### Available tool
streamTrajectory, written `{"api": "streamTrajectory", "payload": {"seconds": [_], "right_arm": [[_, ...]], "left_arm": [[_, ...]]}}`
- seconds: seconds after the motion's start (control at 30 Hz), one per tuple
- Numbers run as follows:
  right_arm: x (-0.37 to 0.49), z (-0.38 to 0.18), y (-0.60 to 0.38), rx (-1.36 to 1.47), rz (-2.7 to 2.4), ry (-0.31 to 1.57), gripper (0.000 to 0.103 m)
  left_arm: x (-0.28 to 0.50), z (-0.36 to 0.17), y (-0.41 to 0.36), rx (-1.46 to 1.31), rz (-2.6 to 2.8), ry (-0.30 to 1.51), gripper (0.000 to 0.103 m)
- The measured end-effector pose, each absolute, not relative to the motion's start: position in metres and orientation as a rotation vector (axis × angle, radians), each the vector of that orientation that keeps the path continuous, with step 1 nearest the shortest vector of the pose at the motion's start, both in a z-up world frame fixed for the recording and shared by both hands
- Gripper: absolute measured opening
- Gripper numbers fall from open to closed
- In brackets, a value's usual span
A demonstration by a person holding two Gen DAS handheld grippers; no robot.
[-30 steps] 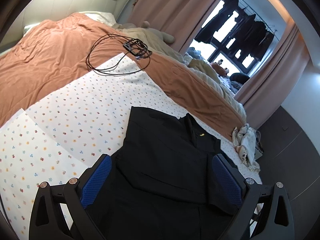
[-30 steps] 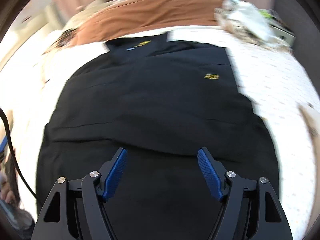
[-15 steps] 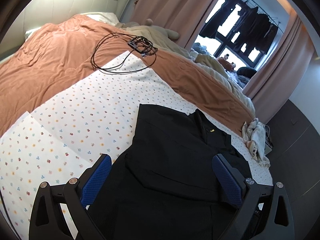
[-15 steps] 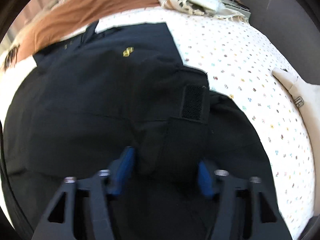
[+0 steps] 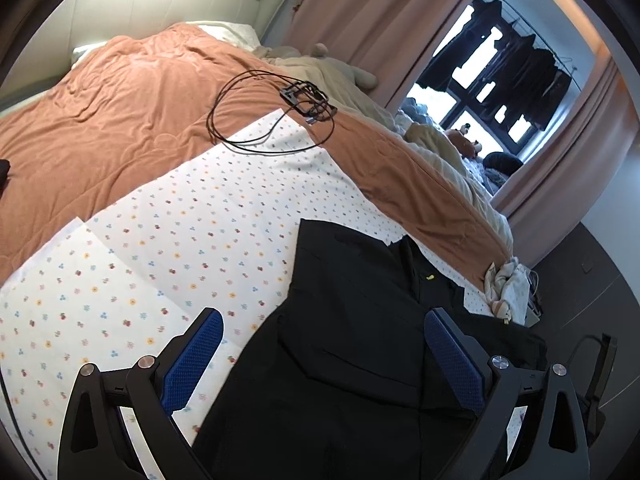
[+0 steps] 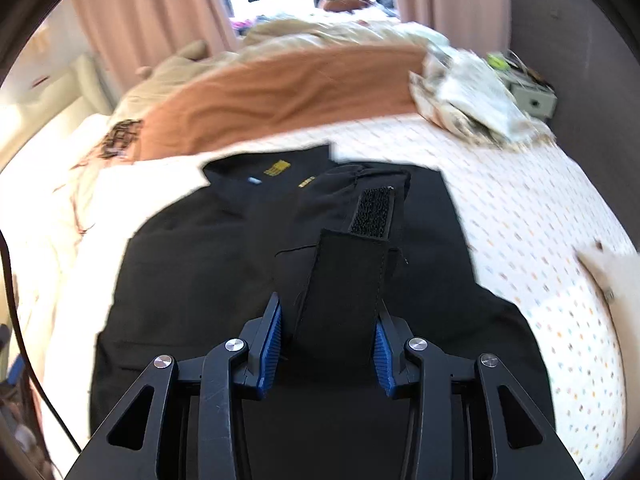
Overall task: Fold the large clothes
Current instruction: 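Open the right gripper and release the folded sleeve, then grasp the jacket's side edge with the left gripper and fold it inward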
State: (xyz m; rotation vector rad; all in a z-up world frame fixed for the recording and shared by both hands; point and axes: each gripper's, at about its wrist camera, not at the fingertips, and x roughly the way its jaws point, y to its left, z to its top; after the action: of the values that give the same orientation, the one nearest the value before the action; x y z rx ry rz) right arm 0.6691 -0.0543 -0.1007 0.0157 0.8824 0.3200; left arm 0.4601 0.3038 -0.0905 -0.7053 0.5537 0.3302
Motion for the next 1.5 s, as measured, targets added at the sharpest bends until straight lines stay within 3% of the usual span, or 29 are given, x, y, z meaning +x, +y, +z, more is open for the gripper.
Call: {"api": "streamTrajectory", "payload": {"seconds": [0.37,0.4,0.5,0.6,1.0,1.5], "right_arm": [[0.642,-0.098,0.077,0.003,0.568,0.876,0.045],[0.635,-0.1,0.091,0.009,0.629,0.882,0.047],[0.613,-0.101,0.112,-0.037,0.666,0.857,0.065],[0.6,-0.102,0.113,-0.059,0.681,0.848,0.066],[0.59,-0.076,-0.021,-0.015,0.517,0.833,0.066],[0.539,-0.065,-0.169,-0.021,0.39,0.786,0.067]], "left_arm": [[0.387,-0.088,0.382,-0.682,0.518,0.563,0.101],[0.382,-0.089,0.387,-0.696,0.524,0.562,0.101],[0.37,-0.086,0.394,-0.702,0.531,0.556,0.101],[0.37,-0.079,0.386,-0.676,0.512,0.561,0.101],[0.378,-0.041,0.305,-0.491,0.277,0.564,0.101],[0.325,-0.053,0.237,-0.441,0.243,0.603,0.101]]}}
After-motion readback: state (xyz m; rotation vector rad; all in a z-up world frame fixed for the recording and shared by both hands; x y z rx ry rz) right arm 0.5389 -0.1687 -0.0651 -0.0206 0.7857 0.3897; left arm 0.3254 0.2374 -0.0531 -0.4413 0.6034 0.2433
